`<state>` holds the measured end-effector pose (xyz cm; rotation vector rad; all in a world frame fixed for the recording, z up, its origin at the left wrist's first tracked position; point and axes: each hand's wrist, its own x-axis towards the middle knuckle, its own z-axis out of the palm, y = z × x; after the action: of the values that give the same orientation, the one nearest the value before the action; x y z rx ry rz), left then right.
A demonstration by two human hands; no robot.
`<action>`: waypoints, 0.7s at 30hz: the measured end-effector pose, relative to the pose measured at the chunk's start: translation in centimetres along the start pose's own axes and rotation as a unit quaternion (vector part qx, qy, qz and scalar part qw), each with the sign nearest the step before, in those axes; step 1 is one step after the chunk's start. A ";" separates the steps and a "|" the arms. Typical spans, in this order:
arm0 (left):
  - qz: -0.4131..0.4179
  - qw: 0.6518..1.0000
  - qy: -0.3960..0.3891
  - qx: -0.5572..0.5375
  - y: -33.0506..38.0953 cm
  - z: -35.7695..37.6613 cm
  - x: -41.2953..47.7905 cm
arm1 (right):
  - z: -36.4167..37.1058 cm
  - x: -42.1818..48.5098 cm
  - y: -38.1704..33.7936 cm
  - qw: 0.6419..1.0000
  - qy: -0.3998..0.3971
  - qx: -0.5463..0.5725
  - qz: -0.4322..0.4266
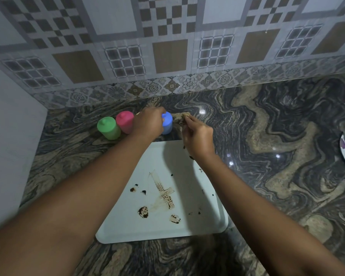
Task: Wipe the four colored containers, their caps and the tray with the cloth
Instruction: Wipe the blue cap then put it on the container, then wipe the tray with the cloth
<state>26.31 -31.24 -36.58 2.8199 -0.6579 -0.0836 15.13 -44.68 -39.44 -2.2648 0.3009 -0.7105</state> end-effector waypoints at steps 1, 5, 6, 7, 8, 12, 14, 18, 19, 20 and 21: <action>-0.001 1.000 -0.008 0.012 0.1 -0.2 0.2 | -0.1 0.1 0.0 1.000 0.004 0.009 0.015; -0.008 0.999 -0.023 0.043 0.8 -1.1 0.6 | -1.5 0.5 0.0 0.987 -0.012 0.079 0.141; 0.000 0.999 -0.004 0.037 1.0 -1.5 0.3 | -2.1 0.6 0.1 0.983 -0.011 0.087 0.162; 0.015 0.999 0.033 0.018 1.1 -2.0 -0.1 | -2.5 0.7 0.2 0.980 -0.007 0.094 0.177; 0.034 0.996 0.082 -0.012 1.3 -2.6 -0.7 | -2.9 0.8 0.2 0.977 -0.002 0.104 0.187; 0.015 0.967 0.126 -0.220 2.0 -3.7 -4.5 | -3.9 0.8 0.0 0.949 0.020 0.196 0.245; -0.028 0.940 0.033 -0.339 3.1 -3.0 -6.9 | -4.0 0.6 -0.7 0.927 0.022 0.255 0.274; -0.100 0.880 -0.018 -0.464 4.1 -1.6 -9.9 | -4.2 -0.2 -3.0 0.891 0.024 0.345 0.295; -0.118 0.871 -0.010 -0.476 3.9 -1.7 -10.4 | -4.4 -0.5 -3.5 0.890 0.023 0.349 0.292; -0.133 0.863 -0.005 -0.488 3.6 -1.9 -10.7 | -4.6 -0.7 -3.9 0.891 0.016 0.350 0.290; -0.144 0.856 -0.003 -0.496 3.2 -2.2 -11.0 | -4.9 -0.9 -4.1 0.892 -0.001 0.352 0.285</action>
<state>15.29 -28.65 -33.68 1.8686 -0.0933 -0.3663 11.65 -44.23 -34.03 -1.3806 0.5709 -0.4047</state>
